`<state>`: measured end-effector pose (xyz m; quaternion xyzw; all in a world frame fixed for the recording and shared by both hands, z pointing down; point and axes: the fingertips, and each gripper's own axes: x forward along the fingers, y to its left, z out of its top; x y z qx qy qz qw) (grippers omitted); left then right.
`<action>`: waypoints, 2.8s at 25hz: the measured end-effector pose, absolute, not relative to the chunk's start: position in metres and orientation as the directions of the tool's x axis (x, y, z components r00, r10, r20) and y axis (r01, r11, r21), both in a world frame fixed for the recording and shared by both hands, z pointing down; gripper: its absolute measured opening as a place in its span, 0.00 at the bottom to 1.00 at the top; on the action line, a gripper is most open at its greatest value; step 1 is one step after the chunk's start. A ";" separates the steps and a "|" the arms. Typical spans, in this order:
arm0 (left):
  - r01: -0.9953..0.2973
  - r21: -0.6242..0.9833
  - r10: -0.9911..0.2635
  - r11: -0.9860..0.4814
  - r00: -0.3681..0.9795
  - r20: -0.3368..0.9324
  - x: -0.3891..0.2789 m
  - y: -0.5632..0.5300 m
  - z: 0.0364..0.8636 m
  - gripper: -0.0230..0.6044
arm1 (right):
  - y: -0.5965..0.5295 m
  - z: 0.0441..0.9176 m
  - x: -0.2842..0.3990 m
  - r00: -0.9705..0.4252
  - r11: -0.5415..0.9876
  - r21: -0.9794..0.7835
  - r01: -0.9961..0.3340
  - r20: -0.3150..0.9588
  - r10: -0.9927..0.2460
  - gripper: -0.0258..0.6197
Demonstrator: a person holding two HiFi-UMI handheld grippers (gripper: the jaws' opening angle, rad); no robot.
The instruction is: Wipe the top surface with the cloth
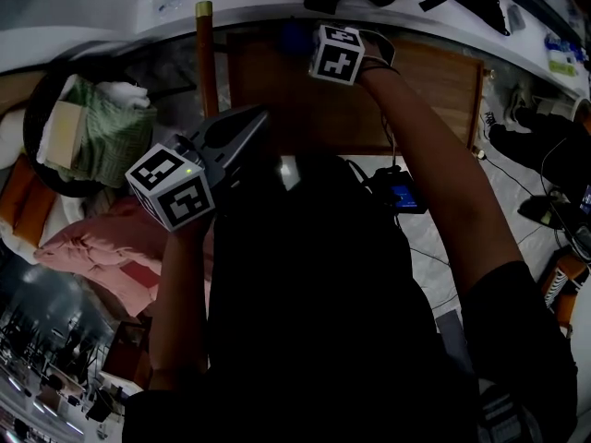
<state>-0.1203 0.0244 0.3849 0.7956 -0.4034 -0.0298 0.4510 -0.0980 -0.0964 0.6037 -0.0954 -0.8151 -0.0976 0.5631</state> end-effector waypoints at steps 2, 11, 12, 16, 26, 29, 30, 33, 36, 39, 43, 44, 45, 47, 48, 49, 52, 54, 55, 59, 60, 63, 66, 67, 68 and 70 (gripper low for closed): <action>-0.614 0.741 -0.668 -0.272 0.675 0.313 -0.118 0.022 0.383 0.05 | -0.093 0.604 -0.098 -0.349 0.960 0.064 0.272 0.936 0.037 0.13; -0.616 0.732 -0.650 -0.289 0.688 0.323 -0.116 0.020 0.382 0.05 | -0.065 0.608 -0.087 -0.326 0.957 0.022 0.290 0.942 0.078 0.13; -0.616 0.733 -0.649 -0.289 0.689 0.323 -0.116 0.020 0.382 0.05 | -0.059 0.608 -0.084 -0.323 0.955 0.010 0.296 0.942 0.090 0.13; -0.612 0.734 -0.646 -0.294 0.693 0.319 -0.114 0.018 0.382 0.05 | -0.032 0.611 -0.074 -0.312 0.949 -0.034 0.314 0.940 0.137 0.14; -0.601 0.740 -0.635 -0.302 0.706 0.314 -0.108 0.016 0.383 0.05 | 0.036 0.616 -0.046 -0.293 0.933 -0.164 0.321 0.919 0.262 0.13; -0.600 0.740 -0.632 -0.305 0.709 0.314 -0.108 0.017 0.384 0.05 | 0.056 0.617 -0.039 -0.277 0.918 -0.205 0.338 0.911 0.306 0.13; -0.600 0.740 -0.632 -0.306 0.709 0.314 -0.108 0.017 0.384 0.05 | 0.062 0.617 -0.036 -0.275 0.914 -0.220 0.342 0.906 0.321 0.13; -0.598 0.740 -0.630 -0.307 0.711 0.313 -0.107 0.015 0.384 0.05 | 0.077 0.617 -0.030 -0.274 0.905 -0.254 0.341 0.894 0.354 0.13; -0.598 0.740 -0.630 -0.310 0.712 0.311 -0.107 0.012 0.383 0.05 | 0.090 0.617 -0.025 -0.262 0.890 -0.260 0.374 0.891 0.370 0.13; -0.595 0.741 -0.632 -0.310 0.711 0.307 -0.107 0.011 0.381 0.05 | 0.105 0.616 -0.018 -0.220 0.861 -0.287 0.419 0.888 0.403 0.13; -0.597 0.740 -0.631 -0.310 0.711 0.310 -0.107 0.011 0.382 0.05 | 0.121 0.616 -0.012 -0.166 0.830 -0.338 0.444 0.879 0.447 0.13; -0.597 0.740 -0.631 -0.309 0.711 0.309 -0.107 0.011 0.382 0.05 | 0.122 0.616 -0.012 -0.162 0.828 -0.344 0.443 0.878 0.451 0.13; -0.595 0.742 -0.632 -0.307 0.711 0.308 -0.107 0.012 0.383 0.05 | 0.122 0.617 -0.012 -0.158 0.824 -0.353 0.443 0.874 0.459 0.13; -0.593 0.746 -0.633 -0.304 0.711 0.307 -0.105 0.013 0.384 0.05 | 0.123 0.616 -0.012 -0.148 0.807 -0.388 0.445 0.857 0.494 0.13; -0.593 0.745 -0.632 -0.305 0.712 0.307 -0.103 0.013 0.383 0.05 | 0.121 0.614 -0.012 -0.149 0.799 -0.405 0.444 0.846 0.512 0.13; -0.593 0.744 -0.630 -0.309 0.713 0.306 -0.102 0.013 0.382 0.05 | 0.116 0.612 -0.013 -0.162 0.799 -0.410 0.439 0.839 0.519 0.14; -0.594 0.741 -0.634 -0.313 0.711 0.303 -0.101 0.013 0.381 0.05 | 0.063 0.601 -0.027 -0.272 0.871 -0.303 0.386 0.865 0.422 0.14; -0.599 0.744 -0.642 -0.296 0.702 0.309 -0.104 0.015 0.383 0.05 | 0.012 0.595 -0.040 -0.343 0.925 -0.188 0.329 0.889 0.303 0.14; -0.600 0.745 -0.643 -0.291 0.700 0.313 -0.104 0.017 0.384 0.05 | -0.012 0.593 -0.045 -0.365 0.943 -0.137 0.304 0.897 0.248 0.14; -0.598 0.748 -0.627 -0.289 0.708 0.324 -0.095 0.023 0.386 0.05 | -0.083 0.595 -0.053 -0.364 0.962 0.028 0.270 0.928 0.075 0.14; -0.597 0.748 -0.625 -0.288 0.709 0.325 -0.093 0.024 0.387 0.05 | -0.094 0.597 -0.054 -0.358 0.961 0.056 0.271 0.933 0.047 0.14; -0.595 0.750 -0.624 -0.288 0.711 0.324 -0.090 0.025 0.386 0.05 | -0.111 0.601 -0.055 -0.349 0.960 0.091 0.265 0.937 0.007 0.14; -0.596 0.751 -0.626 -0.285 0.709 0.325 -0.090 0.024 0.386 0.05 | -0.113 0.602 -0.057 -0.337 0.953 0.089 0.291 0.941 0.015 0.14; -0.596 0.752 -0.627 -0.283 0.708 0.325 -0.090 0.023 0.387 0.05 | -0.112 0.603 -0.056 -0.335 0.954 0.083 0.287 0.942 0.019 0.14; -0.595 0.753 -0.627 -0.282 0.708 0.325 -0.090 0.023 0.387 0.05 | -0.112 0.603 -0.056 -0.336 0.959 0.075 0.274 0.942 0.023 0.14; -0.594 0.753 -0.628 -0.282 0.708 0.323 -0.089 0.021 0.388 0.05 | -0.111 0.603 -0.056 -0.337 0.969 0.060 0.240 0.941 0.026 0.14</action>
